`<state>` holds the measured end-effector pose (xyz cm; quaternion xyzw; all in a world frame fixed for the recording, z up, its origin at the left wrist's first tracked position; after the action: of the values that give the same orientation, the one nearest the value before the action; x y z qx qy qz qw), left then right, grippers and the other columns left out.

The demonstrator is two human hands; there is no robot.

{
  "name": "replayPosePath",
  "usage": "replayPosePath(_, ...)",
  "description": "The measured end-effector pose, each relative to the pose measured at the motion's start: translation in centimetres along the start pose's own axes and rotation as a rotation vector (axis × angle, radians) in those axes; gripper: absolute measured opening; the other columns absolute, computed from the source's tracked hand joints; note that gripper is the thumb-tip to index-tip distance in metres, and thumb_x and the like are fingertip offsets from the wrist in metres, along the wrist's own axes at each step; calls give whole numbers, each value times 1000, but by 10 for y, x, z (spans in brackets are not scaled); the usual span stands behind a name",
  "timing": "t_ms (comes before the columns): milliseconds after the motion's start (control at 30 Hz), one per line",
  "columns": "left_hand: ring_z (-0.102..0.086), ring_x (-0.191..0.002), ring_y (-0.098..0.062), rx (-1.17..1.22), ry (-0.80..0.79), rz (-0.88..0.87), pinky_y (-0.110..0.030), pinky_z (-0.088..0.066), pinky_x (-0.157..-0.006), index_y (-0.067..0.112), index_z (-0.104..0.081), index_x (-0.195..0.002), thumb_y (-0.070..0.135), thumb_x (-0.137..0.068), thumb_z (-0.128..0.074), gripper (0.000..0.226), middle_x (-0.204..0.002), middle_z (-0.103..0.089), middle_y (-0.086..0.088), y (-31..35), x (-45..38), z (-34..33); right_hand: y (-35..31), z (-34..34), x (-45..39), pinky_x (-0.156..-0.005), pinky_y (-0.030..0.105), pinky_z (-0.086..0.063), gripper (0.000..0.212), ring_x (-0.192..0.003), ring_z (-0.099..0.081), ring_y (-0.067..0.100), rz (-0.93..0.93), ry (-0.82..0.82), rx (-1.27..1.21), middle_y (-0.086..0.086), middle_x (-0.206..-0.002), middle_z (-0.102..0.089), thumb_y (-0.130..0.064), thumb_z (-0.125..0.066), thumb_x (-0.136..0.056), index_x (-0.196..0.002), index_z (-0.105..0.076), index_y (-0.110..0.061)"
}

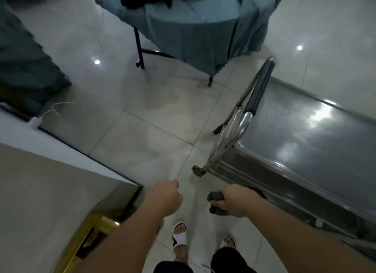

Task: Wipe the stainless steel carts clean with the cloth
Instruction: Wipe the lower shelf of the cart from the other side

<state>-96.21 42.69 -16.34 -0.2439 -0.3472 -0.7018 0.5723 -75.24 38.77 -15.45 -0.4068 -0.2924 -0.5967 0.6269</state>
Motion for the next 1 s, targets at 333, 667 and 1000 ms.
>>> replayPosePath(333, -61, -119, -28, 75, 106, 41, -39, -49, -98, 21, -57, -136, 43, -105, -45, 40, -137, -62, -5, -50, 11, 92, -96, 144, -22, -76, 38, -51, 46, -85, -62, 27, 57, 139, 108, 7, -85, -61, -64, -53, -98, -87, -59, -20)
replayPosePath(667, -61, -120, -30, 35, 189, 119, -39, -48, -93, 23, -55, -138, 45, -104, -47, 42, -138, -61, -6, -67, -91, 276, -105, 318, -115, -68, 37, -48, 55, -77, -61, 23, 101, 177, 57, 8, -93, -66, -69, -49, -98, -104, -65, -17)
replayPosePath(1000, -63, -114, -28, 80, 194, 35, -33, -48, -88, 17, -61, -135, 42, -103, -48, 43, -131, -66, -8, -20, -209, 469, -23, 501, -175, -81, 35, -47, 53, -104, -64, 29, -1, 277, -119, 13, -115, -69, -58, -46, -105, -119, -68, -12)
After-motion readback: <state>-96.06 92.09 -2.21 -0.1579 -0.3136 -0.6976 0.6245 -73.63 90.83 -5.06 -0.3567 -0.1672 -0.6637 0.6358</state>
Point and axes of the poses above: each hand's wrist, its own x-axis away from the middle knuckle, its own z-axis out of the back of the hand, y = z × x, the point moved 10 cm from there along -x, towards the middle knuckle
